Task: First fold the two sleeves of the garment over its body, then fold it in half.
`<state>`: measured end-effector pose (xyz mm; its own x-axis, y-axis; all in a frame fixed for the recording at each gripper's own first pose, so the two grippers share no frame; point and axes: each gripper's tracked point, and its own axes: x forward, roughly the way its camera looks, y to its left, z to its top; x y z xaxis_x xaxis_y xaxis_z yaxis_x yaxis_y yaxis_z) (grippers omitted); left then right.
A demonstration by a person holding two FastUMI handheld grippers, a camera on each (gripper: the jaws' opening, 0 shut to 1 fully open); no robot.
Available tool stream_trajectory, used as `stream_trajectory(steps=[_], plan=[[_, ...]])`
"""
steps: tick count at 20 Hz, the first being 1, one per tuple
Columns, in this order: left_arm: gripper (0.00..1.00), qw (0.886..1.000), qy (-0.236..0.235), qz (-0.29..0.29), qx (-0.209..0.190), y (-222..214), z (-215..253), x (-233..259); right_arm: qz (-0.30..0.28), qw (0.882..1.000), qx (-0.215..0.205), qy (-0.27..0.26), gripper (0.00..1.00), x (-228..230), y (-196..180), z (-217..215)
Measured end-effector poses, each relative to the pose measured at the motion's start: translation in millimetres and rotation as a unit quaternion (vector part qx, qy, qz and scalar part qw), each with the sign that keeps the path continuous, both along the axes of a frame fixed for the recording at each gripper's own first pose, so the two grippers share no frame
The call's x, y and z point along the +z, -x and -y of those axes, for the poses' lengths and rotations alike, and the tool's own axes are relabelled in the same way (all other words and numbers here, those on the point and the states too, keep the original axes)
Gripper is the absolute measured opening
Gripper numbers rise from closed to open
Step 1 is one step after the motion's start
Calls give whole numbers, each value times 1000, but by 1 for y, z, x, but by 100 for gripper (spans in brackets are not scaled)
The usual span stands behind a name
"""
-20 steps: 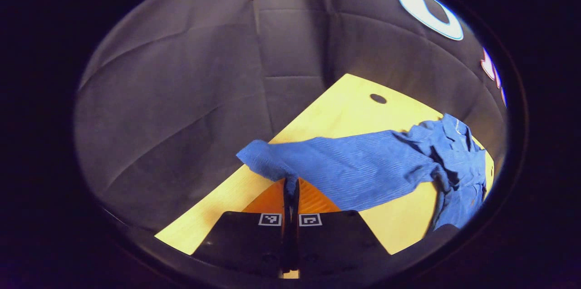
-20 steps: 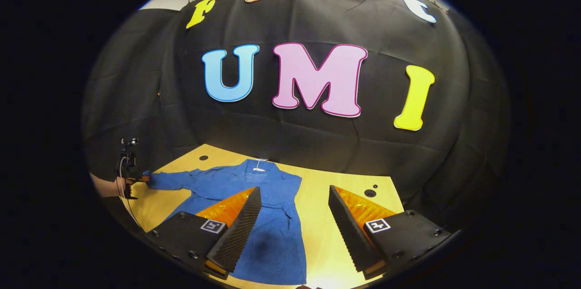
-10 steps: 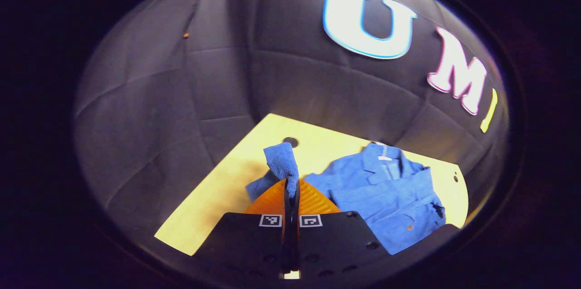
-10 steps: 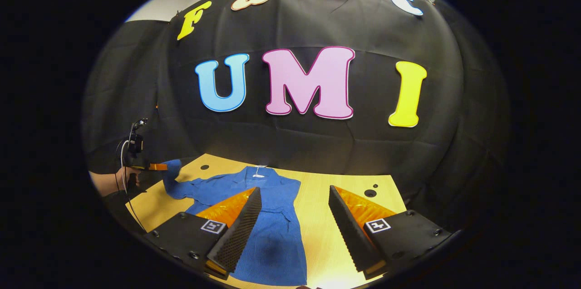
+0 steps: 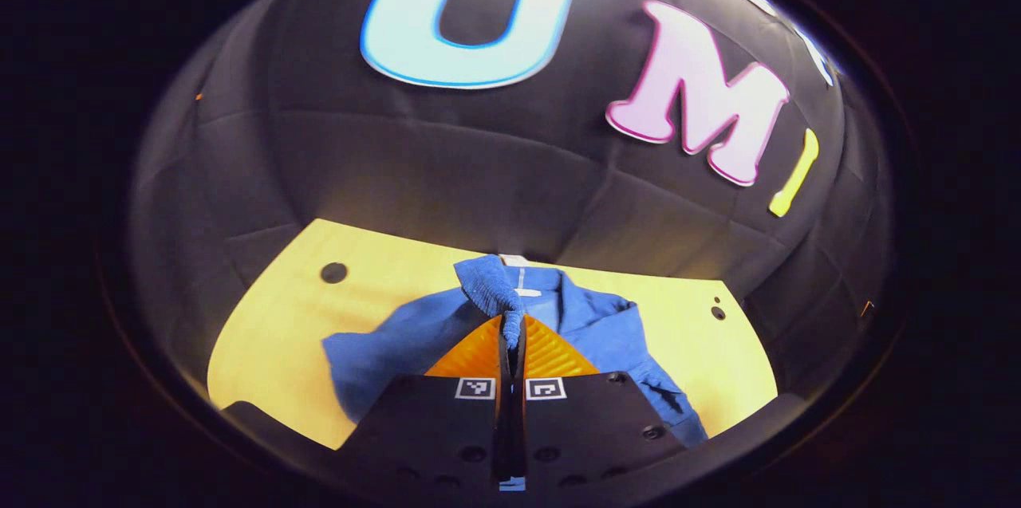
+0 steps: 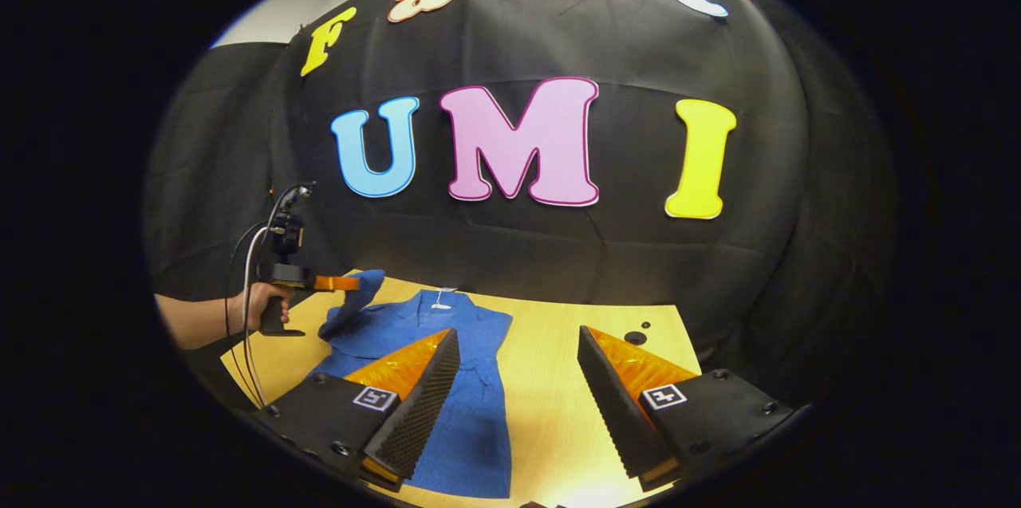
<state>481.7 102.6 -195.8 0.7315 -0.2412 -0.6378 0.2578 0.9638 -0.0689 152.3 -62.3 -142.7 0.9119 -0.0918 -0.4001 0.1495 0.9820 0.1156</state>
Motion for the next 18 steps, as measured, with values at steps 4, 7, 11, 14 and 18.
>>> stream_trajectory(steps=[4, 7, 11, 14, 18], plan=[[0, 999, 5, -33, -18, -13, 63, -51, -15, 1000, -12, -11, 95, -13, 9, 16], [0, 999, 4, -43, -28, -20, 95, -78, -23, 1000, -20, -3, 96, -21, 14, 32], [0, 996, -26, -62, -57, -18, 122, -109, -39, 998, -40, -13, 95, -34, 21, 52], [0, 995, -22, -59, -73, -16, 137, -119, -47, 998, -48, -20, 95, -41, 22, 59], [5, 988, 30, -70, -136, -8, 171, -121, -53, 998, -42, -20, 95, -45, 20, 55]])
